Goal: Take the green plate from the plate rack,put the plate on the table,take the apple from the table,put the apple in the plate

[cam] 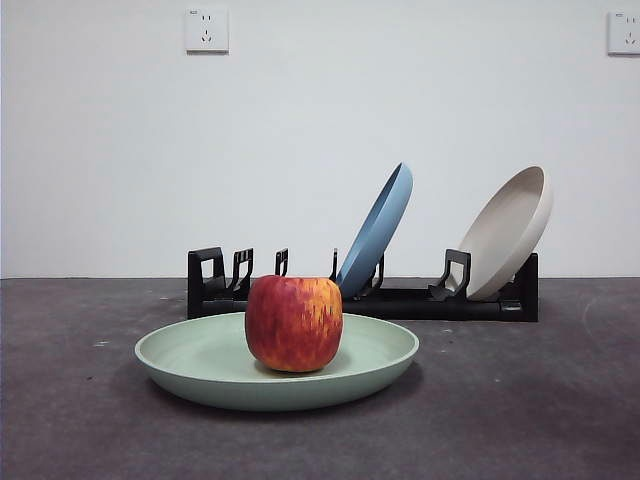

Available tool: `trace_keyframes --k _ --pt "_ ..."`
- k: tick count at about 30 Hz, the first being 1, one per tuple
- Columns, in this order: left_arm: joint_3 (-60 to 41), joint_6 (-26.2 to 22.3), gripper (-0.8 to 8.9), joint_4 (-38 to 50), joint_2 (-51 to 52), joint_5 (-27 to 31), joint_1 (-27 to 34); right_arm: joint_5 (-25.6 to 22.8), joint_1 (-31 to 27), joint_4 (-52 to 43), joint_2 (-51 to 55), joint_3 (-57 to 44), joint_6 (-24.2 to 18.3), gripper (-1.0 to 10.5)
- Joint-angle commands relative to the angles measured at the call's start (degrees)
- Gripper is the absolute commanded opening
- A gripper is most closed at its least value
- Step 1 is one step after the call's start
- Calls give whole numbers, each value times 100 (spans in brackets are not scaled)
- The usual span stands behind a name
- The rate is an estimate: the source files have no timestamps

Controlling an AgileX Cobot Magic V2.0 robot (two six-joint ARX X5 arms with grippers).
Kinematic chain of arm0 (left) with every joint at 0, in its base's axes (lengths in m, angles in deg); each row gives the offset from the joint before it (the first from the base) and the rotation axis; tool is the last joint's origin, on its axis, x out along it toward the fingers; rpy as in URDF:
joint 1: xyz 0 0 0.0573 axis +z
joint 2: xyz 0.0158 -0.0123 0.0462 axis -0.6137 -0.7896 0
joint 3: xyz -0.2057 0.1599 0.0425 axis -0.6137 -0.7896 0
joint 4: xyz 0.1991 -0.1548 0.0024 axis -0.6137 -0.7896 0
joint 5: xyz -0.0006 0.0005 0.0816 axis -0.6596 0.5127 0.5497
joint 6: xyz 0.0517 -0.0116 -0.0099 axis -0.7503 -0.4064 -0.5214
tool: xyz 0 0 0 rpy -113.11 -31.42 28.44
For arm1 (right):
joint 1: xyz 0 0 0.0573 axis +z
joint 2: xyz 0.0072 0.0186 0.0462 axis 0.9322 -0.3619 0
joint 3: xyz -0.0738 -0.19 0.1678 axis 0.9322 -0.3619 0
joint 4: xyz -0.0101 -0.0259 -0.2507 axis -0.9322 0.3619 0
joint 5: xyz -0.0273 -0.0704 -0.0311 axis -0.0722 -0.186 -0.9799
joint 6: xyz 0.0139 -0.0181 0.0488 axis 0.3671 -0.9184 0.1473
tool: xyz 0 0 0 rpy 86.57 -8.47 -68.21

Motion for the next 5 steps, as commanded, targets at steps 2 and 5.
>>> trace_keyframes --k 2,5 --pt "-76 39 -2 26 22 9 20 -15 2 17 17 -79 48 1" --pt "-76 39 -2 26 22 9 20 -15 2 17 17 -79 48 1"
